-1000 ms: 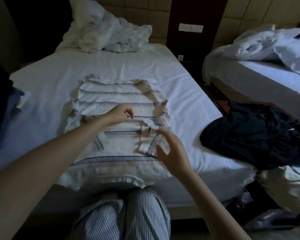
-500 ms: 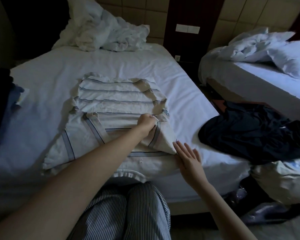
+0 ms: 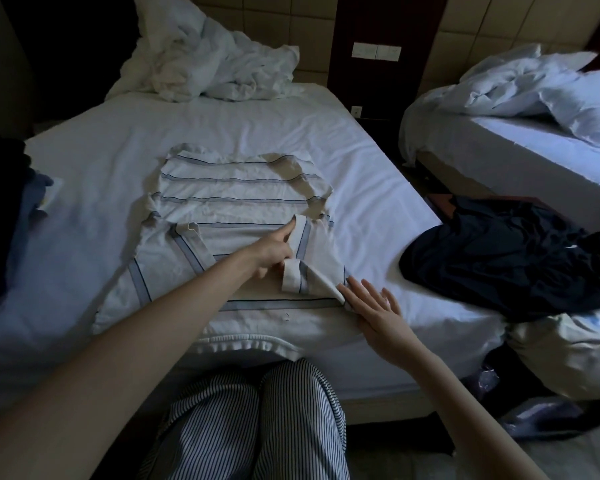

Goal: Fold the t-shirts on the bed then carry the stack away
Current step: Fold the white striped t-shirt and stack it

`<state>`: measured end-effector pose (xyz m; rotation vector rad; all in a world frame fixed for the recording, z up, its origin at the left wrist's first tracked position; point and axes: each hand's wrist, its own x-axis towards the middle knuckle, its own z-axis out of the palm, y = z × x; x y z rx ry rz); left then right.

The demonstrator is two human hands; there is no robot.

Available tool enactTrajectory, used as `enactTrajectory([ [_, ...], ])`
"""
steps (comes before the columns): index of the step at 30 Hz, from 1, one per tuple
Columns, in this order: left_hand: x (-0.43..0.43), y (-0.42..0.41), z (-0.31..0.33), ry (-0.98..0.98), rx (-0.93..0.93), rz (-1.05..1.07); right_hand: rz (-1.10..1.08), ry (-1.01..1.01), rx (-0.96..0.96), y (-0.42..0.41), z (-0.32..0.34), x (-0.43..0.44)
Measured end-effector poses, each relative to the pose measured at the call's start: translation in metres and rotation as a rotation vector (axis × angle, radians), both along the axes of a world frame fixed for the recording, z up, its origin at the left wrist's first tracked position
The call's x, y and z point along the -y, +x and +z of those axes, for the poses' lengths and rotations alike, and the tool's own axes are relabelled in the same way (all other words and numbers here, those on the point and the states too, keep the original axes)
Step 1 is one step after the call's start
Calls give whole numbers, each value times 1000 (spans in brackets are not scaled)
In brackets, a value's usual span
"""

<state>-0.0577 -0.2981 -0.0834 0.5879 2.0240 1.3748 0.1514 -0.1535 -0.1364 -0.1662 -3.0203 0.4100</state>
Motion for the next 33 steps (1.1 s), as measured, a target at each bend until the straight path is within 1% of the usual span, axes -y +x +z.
enactTrajectory([
  [5, 11, 4, -7, 42, 2, 105, -25, 95, 66, 0, 5, 1],
  [7, 15, 19, -5, -30, -91, 256, -33, 98, 59, 1, 4, 2],
  [8, 18, 28, -4, -72, -146, 301, -30, 105, 45, 1, 2, 2],
  [9, 22, 37, -4, -97, -186, 296, -27, 108, 33, 2, 0, 2],
  [13, 31, 62, -5, -177, -311, 28, -62, 61, 8, 3, -8, 3],
  [14, 31, 63, -6, -153, -330, 25, -72, 57, 3, 3, -8, 3],
  [17, 31, 62, -8, 60, -333, 83, -100, 77, -19, 1, -6, 2],
  [20, 37, 57, -5, 146, -337, 20, -89, 119, 19, 4, -3, -4],
  [22, 47, 52, 2, 122, -269, -43, -60, 134, 65, 7, 1, -8],
  [23, 52, 49, 3, 74, -240, -92, -47, 137, 80, 8, 4, -9],
  [24, 57, 44, 2, -13, -249, -141, -37, 147, 91, 8, 6, -9],
  [26, 62, 38, -3, -254, -361, -228, -5, 197, 94, 6, 11, -9],
  [28, 59, 38, -4, -388, -469, -187, 38, 202, 43, 5, 14, -9],
  [30, 48, 44, 2, -396, -671, -71, 94, 188, -39, 2, 16, -4],
  [32, 34, 53, 9, -297, -857, 22, 132, 207, -141, -6, 20, 5],
  [33, 25, 57, 9, -256, -934, 16, 124, 207, -184, -12, 20, 10],
])
